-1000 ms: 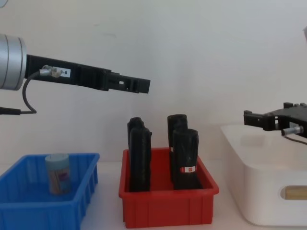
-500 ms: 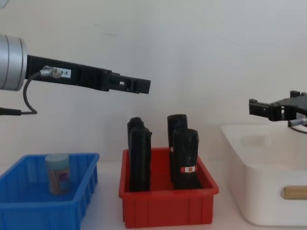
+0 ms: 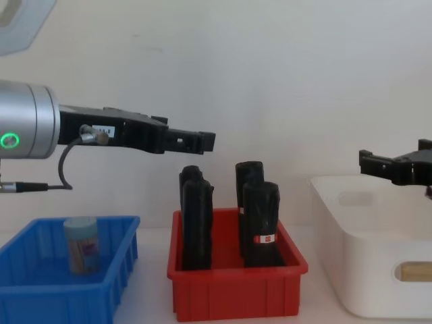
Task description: Pick the cotton swabs from the blue box and place them into the white box.
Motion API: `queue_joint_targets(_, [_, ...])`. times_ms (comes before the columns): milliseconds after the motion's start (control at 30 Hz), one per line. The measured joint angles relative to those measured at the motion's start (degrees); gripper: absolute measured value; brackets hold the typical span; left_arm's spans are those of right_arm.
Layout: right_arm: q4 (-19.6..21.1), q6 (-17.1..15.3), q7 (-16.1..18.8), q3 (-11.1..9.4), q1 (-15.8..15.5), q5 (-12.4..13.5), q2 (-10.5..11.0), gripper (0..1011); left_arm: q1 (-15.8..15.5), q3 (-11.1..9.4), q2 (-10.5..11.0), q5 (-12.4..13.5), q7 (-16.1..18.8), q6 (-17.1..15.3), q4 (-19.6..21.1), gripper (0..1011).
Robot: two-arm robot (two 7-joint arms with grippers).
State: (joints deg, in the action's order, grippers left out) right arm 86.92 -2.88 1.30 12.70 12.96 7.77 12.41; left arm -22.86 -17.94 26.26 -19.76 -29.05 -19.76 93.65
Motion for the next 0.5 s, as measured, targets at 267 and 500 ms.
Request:
queue_joint_targets(267, [4.24,0.30,0.76,0.09,-4.07,2.58,2.03,1001,1.88,-1.62,-0.88,1.71,5.80,3.91,-0.10,1004])
queue_joint_targets(500, [8.53,0.58,1.54,0.18,-8.20,5.19,4.11,1002,3.74,-3.24,-1.76,3.33,11.42,7.66,-0.19,1004])
